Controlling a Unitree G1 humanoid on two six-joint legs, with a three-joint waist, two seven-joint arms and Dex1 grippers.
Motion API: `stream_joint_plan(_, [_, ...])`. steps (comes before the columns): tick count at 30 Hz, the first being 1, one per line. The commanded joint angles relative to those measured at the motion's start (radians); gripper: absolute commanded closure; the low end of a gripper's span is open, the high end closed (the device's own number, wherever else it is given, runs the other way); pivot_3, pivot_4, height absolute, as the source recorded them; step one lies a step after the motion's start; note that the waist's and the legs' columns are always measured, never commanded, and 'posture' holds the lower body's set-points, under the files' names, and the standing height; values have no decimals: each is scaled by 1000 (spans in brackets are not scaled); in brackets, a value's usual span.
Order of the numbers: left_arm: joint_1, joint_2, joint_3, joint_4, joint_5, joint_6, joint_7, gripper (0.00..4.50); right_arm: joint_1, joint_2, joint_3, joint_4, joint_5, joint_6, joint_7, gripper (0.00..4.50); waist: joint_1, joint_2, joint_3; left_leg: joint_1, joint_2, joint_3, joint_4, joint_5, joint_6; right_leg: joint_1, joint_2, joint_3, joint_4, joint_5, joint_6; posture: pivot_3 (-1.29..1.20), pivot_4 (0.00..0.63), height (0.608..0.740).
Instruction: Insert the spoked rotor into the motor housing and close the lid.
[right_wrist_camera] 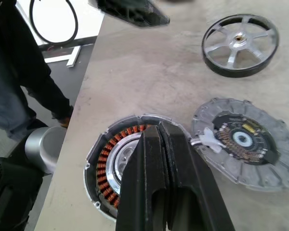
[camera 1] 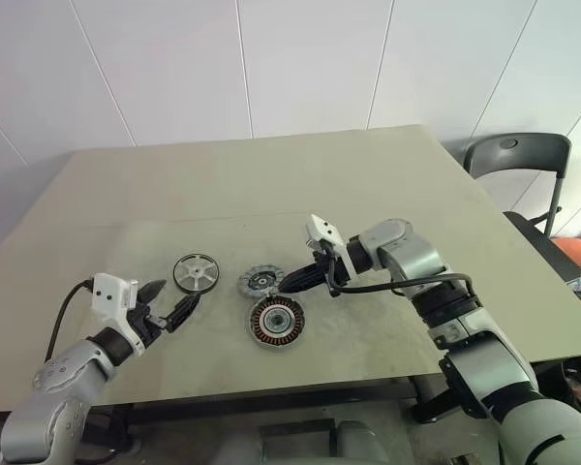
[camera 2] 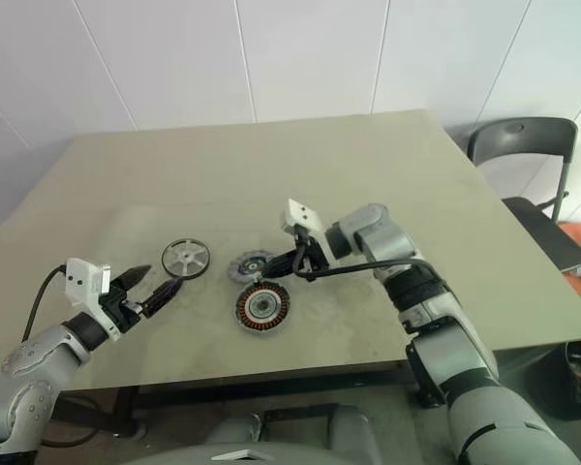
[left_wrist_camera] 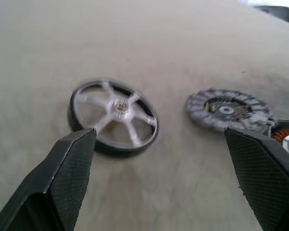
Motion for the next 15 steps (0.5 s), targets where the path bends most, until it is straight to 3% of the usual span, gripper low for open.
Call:
stream_joint_plan(1, [-45,30,76,-60,-149,235,114,0,-23,-24,-36,-82,43,21,12,3896,-2,0,1,0,0,0,0,0,0,0,0,0,0,0,0,0,0,740])
stream_joint_plan(7, [-185,-94,259,41,-378,350,356,0,-29,-63,-52,-132,64,25,13,1936,0,-1,0,0,0,0,1,0,0,0,0,0,0,0,0,0,0,740])
stream_joint_plan(12, [-218,-149,328,123,-588,412,466,0,-22,-79,-48,-172,93,61,27,247,-2,-2,0,-1,0,0,1,0,0,0,-1,0,-2,1,0,0,0,740])
stream_joint_plan(13, [-212,-148,329,136,-607,420,475,0,-21,-79,-48,-178,96,60,22,10,-2,-2,0,-1,0,1,1,0,0,0,-1,0,-2,3,-2,0,0,740])
stream_joint_plan(15, [-199,-154,329,168,-622,410,470,0,-20,-78,-48,-186,101,64,12,10,-1,-3,0,-1,0,1,0,0,0,0,-1,0,-2,3,-2,0,0,740])
